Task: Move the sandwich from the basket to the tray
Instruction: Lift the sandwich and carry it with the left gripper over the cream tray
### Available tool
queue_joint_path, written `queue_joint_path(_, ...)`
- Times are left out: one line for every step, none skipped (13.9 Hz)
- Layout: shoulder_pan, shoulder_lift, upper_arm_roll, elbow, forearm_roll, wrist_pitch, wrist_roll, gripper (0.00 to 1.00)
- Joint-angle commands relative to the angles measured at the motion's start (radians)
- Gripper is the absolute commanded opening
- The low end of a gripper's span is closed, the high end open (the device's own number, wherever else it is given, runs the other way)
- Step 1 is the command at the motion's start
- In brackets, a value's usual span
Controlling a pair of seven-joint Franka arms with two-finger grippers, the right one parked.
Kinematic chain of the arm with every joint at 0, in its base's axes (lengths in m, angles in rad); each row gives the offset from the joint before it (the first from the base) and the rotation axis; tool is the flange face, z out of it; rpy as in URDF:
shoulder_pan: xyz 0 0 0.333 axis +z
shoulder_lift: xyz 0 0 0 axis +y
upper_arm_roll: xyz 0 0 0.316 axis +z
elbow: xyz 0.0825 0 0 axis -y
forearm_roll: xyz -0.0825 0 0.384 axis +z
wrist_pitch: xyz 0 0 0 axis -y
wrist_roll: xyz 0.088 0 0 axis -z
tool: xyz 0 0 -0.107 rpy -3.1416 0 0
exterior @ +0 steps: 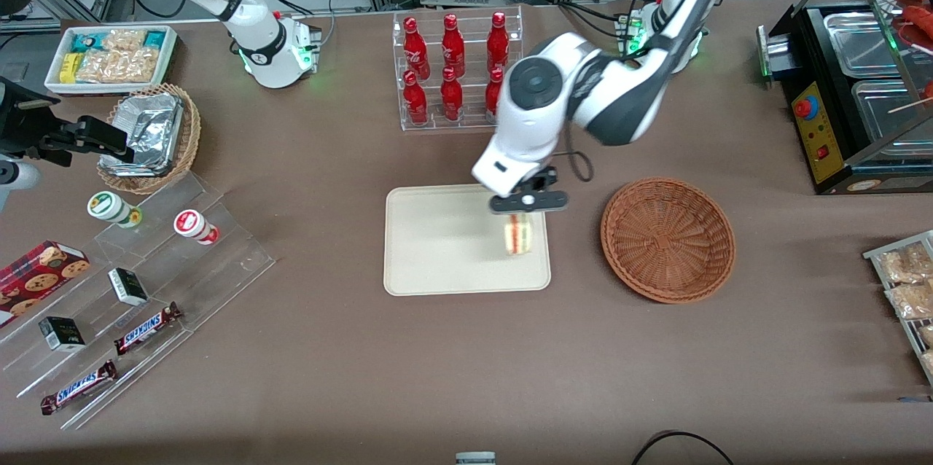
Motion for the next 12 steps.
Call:
queue_joint_path(-0.045, 0.132, -0.006, 0.113, 0.006, 0.047, -0.004, 0.0)
queue_joint_path(-0.061, 0.166, -0.006, 0.141, 0.007, 0.052, -0.004, 0.0)
queue_joint_path(-0.066, 0.197, -0.006, 0.156, 0.01, 0.055, -0.006, 0.0)
queue_joint_path(-0.071, 0.218, -0.006, 0.158, 0.013, 0.072, -0.006, 0.0)
queue_joint_path(-0.086, 0.24, -0.006, 0.166, 0.013, 0.114, -0.01, 0.0)
queue_joint_path(-0.097, 0.263, -0.005, 0.167, 0.015, 0.154, -0.032, 0.0)
queue_joint_path(-0.103, 0.281, -0.003, 0.175, 0.016, 0.167, -0.045, 0.0)
queue_joint_path(-0.108, 0.295, -0.003, 0.182, 0.016, 0.167, -0.047, 0.0)
queue_joint_path(-0.118, 0.301, -0.002, 0.182, 0.018, 0.167, -0.049, 0.0)
queue_joint_path(-0.124, 0.307, 0.0, 0.182, 0.018, 0.167, -0.049, 0.0)
queue_joint_path(-0.125, 0.31, 0.001, 0.182, 0.02, 0.167, -0.049, 0.0)
queue_joint_path(-0.125, 0.313, 0.001, 0.182, 0.021, 0.165, -0.049, 0.0)
